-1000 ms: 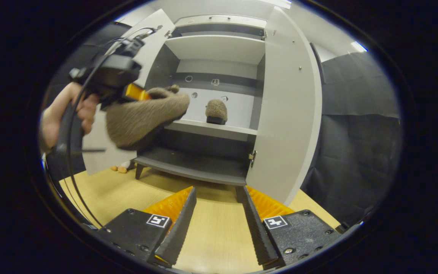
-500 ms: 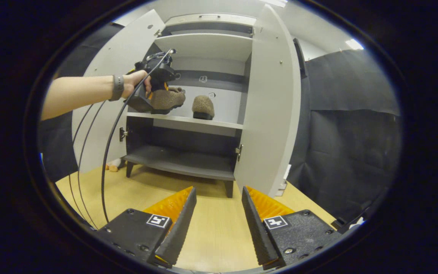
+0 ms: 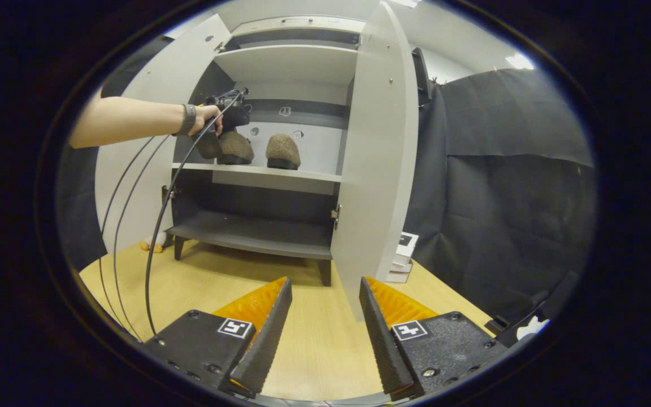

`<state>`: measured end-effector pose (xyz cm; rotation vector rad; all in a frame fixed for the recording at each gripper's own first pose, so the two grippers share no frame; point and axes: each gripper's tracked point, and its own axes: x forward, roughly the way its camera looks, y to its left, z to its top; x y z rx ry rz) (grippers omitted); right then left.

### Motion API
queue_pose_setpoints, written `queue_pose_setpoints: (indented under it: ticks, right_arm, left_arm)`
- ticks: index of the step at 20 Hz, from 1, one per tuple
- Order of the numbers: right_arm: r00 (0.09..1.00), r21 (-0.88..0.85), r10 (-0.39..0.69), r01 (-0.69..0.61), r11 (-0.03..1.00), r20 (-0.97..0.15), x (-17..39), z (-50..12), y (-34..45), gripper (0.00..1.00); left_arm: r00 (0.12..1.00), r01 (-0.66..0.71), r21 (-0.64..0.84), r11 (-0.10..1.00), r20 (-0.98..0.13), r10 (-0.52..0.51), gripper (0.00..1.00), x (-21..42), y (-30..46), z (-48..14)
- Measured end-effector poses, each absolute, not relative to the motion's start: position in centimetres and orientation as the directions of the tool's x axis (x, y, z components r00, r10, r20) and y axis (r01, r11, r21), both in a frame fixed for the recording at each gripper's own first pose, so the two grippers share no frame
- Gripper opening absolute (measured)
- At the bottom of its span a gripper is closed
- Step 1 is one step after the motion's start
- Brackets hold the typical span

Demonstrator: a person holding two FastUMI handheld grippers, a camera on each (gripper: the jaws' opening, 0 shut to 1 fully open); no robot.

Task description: Grab one shoe with the right hand and put it into the shoe cabinet, grab the other shoe with the left hand and put it into the shoe cabinet; then close the right door with the right hand and the left door with the left hand.

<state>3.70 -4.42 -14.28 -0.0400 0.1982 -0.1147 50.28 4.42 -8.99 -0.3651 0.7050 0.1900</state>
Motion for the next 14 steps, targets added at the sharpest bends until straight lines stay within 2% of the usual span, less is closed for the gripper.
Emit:
queue_pose_setpoints:
  ticks: [1, 5, 6, 10, 11, 12, 14]
  right_arm:
    - [0.973, -0.045, -0.115, 0.108, 0.993, -0.198, 3.7, -14.3, -4.4, 0.76]
    - [0.977, -0.041, -0.103, 0.097, 0.994, -0.189, 3.8, -14.0, -4.3, 0.76]
    - [0.978, -0.043, -0.097, 0.09, 0.995, -0.186, 3.8, -14.0, -4.1, 0.76]
    - [0.982, -0.043, -0.061, 0.054, 0.998, -0.181, 4.0, -13.9, -2.9, 0.76]
    - [0.982, -0.044, -0.051, 0.043, 0.998, -0.182, 4.0, -13.9, -2.6, 0.76]
    - [0.982, -0.046, -0.039, 0.031, 0.998, -0.182, 4.0, -13.9, -2.2, 0.76]
    - [0.985, -0.049, -0.021, 0.013, 0.999, -0.173, 4.2, -13.4, -1.7, 0.76]
  left_arm:
    - [0.748, -0.267, -0.302, 0.915, -0.663, -0.001, 0.12, 49.8, 3.6, -8.6]
    - [0.787, -0.187, -0.325, 0.927, -0.615, -0.057, 0.45, 47.3, 3.0, -5.3]
    - [0.807, -0.166, -0.335, 0.927, -0.587, -0.068, 0.65, 46.4, 3.0, -3.8]
    - [0.868, -0.062, -0.397, 0.916, -0.474, -0.147, 0.76, 41.7, 2.1, 1.6]
    - [0.883, -0.032, -0.401, 0.916, -0.441, -0.162, 0.92, 40.4, 1.8, 2.8]
    - [0.895, -0.01, -0.391, 0.92, -0.414, -0.167, 0.77, 39.1, 1.7, 3.6]
    - [0.912, 0.038, -0.351, 0.936, -0.371, -0.176, 0.77, 36.4, 1.3, 4.6]
